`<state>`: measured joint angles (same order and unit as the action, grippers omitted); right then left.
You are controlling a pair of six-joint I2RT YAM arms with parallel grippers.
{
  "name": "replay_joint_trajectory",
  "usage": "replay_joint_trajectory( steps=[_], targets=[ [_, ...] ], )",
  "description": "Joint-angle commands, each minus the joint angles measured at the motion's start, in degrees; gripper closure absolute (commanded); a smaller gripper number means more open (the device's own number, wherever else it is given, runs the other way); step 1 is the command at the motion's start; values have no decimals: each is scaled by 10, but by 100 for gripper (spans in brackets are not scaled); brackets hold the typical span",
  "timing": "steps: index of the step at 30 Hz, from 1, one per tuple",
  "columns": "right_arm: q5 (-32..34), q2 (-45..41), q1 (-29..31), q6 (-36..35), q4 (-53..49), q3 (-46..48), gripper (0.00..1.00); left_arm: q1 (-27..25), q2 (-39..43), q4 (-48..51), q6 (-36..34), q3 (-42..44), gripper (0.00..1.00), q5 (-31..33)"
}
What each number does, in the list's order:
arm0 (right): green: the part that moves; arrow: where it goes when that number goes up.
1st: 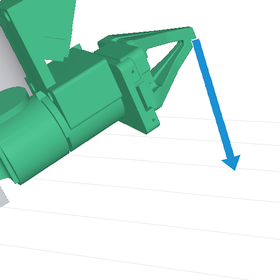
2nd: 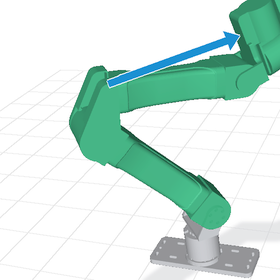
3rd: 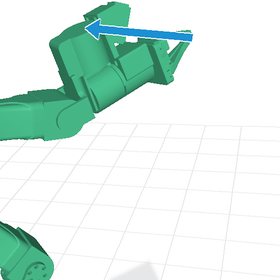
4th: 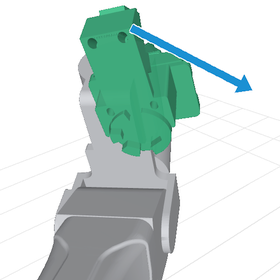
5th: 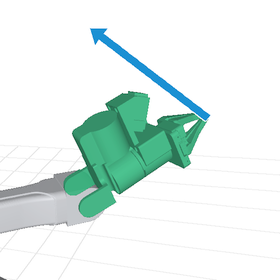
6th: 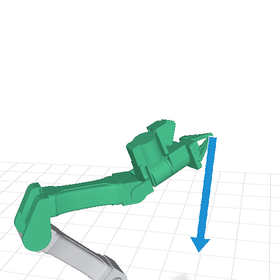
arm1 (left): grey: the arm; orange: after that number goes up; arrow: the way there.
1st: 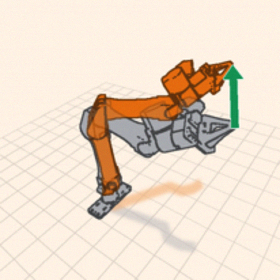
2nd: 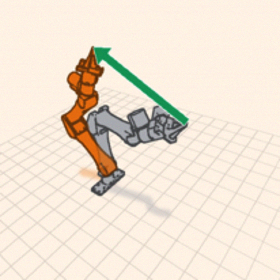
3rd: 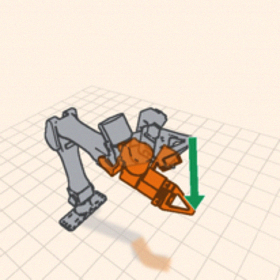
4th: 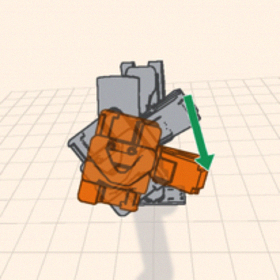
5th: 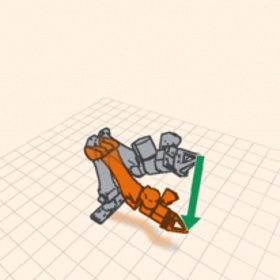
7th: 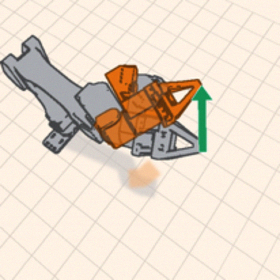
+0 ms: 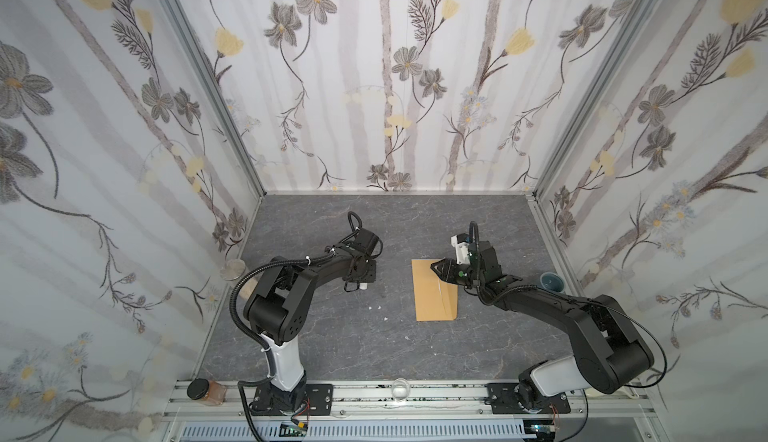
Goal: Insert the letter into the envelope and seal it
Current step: 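Move the left gripper to the white glue stick and grasp it, then lift the glue stick with the left gripper and carry it toward the right gripper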
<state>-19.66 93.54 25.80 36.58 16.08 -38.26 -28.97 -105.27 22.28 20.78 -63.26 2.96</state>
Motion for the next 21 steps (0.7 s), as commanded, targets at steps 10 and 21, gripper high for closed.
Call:
replay_joint_trajectory(
  steps=[10,21],
  targets=[
    [-9,9,-1,11,32,-6,68,-6,-19,28,-17,-20,60,22],
    [-1,0,-4,11,23,-7,68,-10,-16,33,-25,-26,90,10]
  ],
)
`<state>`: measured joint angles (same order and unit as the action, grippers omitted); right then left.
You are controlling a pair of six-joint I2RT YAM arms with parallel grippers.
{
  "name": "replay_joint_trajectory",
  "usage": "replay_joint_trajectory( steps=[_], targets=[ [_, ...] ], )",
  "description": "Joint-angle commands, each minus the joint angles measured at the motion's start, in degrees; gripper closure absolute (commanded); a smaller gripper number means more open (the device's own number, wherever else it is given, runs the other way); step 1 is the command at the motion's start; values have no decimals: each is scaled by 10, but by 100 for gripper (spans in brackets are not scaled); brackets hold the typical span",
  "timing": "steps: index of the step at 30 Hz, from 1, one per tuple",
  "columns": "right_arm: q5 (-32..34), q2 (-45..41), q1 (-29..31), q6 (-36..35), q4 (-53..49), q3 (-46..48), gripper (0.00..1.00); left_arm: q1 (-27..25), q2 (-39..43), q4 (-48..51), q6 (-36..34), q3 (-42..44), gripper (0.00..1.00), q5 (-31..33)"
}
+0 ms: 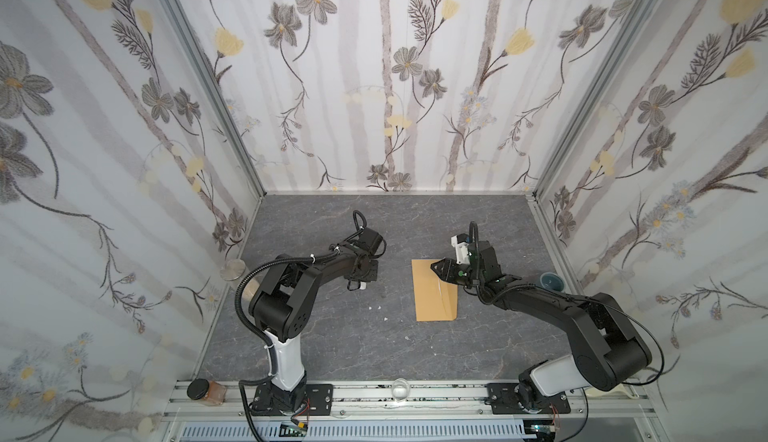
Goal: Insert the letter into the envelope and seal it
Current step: 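Lift the glue stick with the left gripper and carry it toward the right gripper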
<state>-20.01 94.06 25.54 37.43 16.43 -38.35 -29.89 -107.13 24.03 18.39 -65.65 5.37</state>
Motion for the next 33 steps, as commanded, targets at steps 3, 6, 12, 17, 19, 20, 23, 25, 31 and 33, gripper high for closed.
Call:
replay_joint_trajectory(
  steps=[3,6,12,17,19,20,23,25,31,33],
  targets=[
    [5,-10,-2,1,14,-6,68,-1,13,15,2,-6,98,-35],
    [6,-17,-4,0,9,-8,68,-1,28,14,6,-16,100,-64],
    [3,-22,-5,3,10,-14,68,-4,60,-2,21,-36,100,-154],
    [-20,-42,-1,25,48,-11,65,-27,94,-51,39,-24,100,-213],
    [-29,-40,3,37,68,-12,64,-40,107,-84,49,-9,100,-239],
    [-35,-38,5,43,80,-13,63,-49,112,-97,51,-3,100,-241],
    [-44,-32,13,62,117,-13,60,-66,124,-142,71,17,100,-257],
    [-46,-30,19,71,133,-18,59,-73,131,-175,86,32,100,-272],
    [-69,16,31,98,170,-37,57,-88,145,-233,108,55,100,-285],
    [-71,27,35,102,175,-43,57,-90,147,-238,108,56,100,-285]
  ],
)
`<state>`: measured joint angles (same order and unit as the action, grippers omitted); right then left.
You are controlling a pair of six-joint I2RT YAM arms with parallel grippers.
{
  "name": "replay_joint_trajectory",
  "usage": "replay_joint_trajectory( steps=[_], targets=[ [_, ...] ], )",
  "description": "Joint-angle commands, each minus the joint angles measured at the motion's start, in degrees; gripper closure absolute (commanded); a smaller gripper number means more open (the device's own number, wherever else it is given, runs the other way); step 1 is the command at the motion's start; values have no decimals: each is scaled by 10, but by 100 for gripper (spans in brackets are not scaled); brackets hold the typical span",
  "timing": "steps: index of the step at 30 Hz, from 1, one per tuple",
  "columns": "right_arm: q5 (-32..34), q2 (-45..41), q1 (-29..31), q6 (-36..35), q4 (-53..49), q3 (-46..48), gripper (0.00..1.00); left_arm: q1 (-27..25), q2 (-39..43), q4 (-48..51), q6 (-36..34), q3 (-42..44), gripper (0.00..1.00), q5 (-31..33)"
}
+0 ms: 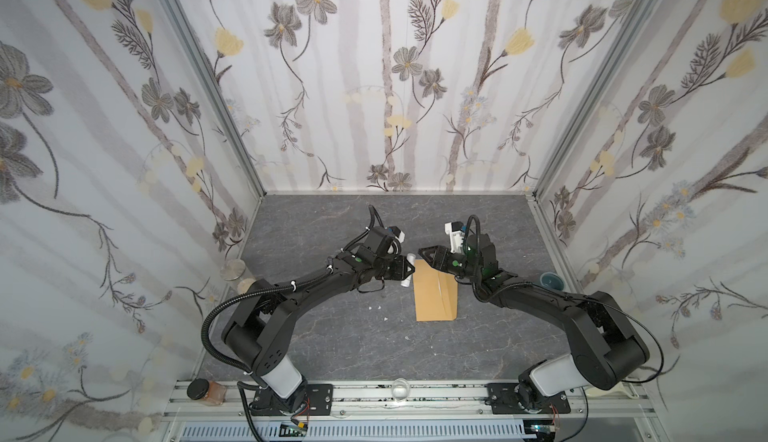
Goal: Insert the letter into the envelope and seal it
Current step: 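Lift the glue stick with the left gripper and carry it toward the right gripper, then close the right gripper on the glue stick's translucent cap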
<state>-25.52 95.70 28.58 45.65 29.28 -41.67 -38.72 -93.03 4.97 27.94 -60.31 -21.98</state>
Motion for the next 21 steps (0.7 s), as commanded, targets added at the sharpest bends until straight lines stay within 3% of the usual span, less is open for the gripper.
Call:
replay_joint_trajectory(
  steps=[1,21],
  targets=[
    [-17,15,7,22,49,-11,56,-3,7,-51,13,3,100,-11],
    [-10,33,18,33,59,-30,62,-8,16,-81,30,21,100,-32]
  ],
)
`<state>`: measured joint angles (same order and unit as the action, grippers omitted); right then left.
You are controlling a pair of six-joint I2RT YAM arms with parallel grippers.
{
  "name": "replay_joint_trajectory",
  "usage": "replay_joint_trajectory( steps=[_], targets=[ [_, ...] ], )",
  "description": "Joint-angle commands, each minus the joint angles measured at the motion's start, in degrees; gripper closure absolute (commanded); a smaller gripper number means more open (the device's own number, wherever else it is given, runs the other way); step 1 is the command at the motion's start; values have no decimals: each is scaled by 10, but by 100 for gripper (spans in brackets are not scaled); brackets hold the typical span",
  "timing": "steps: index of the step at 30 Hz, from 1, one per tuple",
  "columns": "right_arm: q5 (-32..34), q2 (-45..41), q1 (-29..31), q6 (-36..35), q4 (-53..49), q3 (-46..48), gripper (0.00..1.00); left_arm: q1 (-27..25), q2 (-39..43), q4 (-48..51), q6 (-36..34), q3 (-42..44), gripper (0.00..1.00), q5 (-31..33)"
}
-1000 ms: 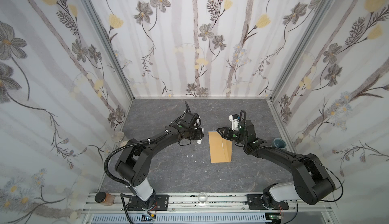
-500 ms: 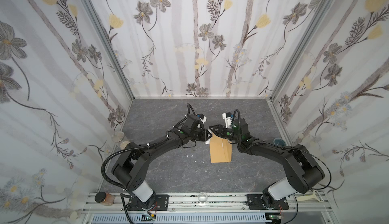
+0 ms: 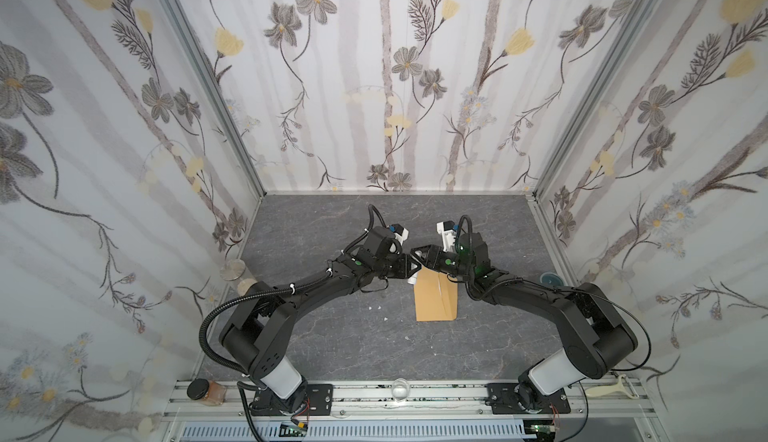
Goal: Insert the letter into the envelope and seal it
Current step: 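Close the right gripper on the glue stick's translucent cap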
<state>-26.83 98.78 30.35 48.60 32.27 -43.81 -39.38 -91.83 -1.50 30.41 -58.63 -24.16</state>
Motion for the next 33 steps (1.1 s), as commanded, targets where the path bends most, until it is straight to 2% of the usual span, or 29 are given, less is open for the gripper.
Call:
replay_joint_trajectory(
  steps=[1,6,14,20,33],
  targets=[
    [3,3,0,4,30,-8,62,-2,4,-17,5,6,100,-12],
    [2,4,0,3,27,-12,65,-3,5,-18,7,6,100,-12],
    [3,3,-1,2,23,-12,83,-3,6,-19,6,7,100,-15],
    [5,4,-6,0,14,-14,93,-3,8,-19,7,12,100,-26],
    [24,8,-19,-24,-29,-31,96,-12,4,-18,16,25,100,-93]
  ],
)
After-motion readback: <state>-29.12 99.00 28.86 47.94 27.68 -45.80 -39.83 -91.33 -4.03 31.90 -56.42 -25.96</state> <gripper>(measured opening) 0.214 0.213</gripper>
